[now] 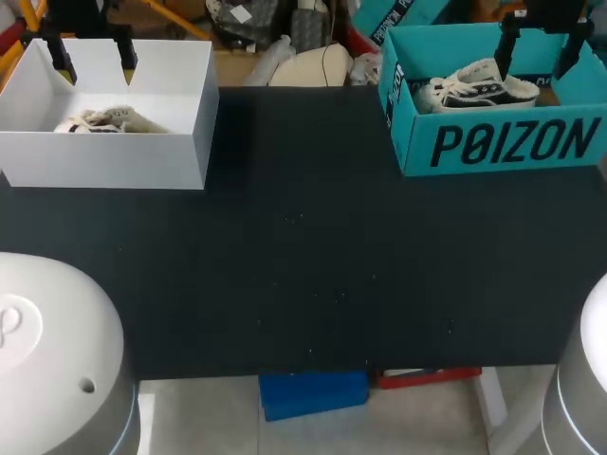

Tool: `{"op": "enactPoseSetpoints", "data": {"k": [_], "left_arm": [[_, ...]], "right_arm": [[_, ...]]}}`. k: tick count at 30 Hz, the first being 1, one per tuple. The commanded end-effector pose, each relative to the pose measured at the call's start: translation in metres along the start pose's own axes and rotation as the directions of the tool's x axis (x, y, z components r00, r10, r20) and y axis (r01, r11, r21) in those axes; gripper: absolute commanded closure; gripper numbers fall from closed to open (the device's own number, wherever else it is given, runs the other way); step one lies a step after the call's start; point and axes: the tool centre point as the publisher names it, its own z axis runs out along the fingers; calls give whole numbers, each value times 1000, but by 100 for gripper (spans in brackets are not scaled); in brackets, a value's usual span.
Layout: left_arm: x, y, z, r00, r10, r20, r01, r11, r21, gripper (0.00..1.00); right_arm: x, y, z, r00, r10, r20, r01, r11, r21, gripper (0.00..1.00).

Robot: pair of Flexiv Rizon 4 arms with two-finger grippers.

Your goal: Take the shoe out of the shoebox, open the shoe tongue, remove and reinsert the insole, then place the shoe into the shoebox

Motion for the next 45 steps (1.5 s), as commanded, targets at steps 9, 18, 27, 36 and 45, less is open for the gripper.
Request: {"op": "enactPoseSetpoints", "data": {"k": [9, 18, 27, 36, 45], "left_arm": [[0, 0, 0, 1000, 0, 0, 0, 1000, 0, 0], [0, 0, 0, 1000, 0, 0, 0, 1000, 0, 0], [0, 0, 0, 1000, 0, 0, 0, 1000, 0, 0], [0, 0, 0, 1000, 0, 0, 0, 1000, 0, 0], [0, 0, 0, 1000, 0, 0, 0, 1000, 0, 0]], "right_arm": [[0, 0, 0, 1000, 0, 0, 0, 1000, 0, 0], [10, 11, -16, 529, -833, 160, 842, 539, 20, 0], [10, 4, -17, 347, -930, 119, 933, 355, 56, 0], [4, 16, -13, 257, -960, 115, 962, 265, 60, 0], [-6, 73, 13, -43, -996, 81, 999, -46, -29, 51]]}}
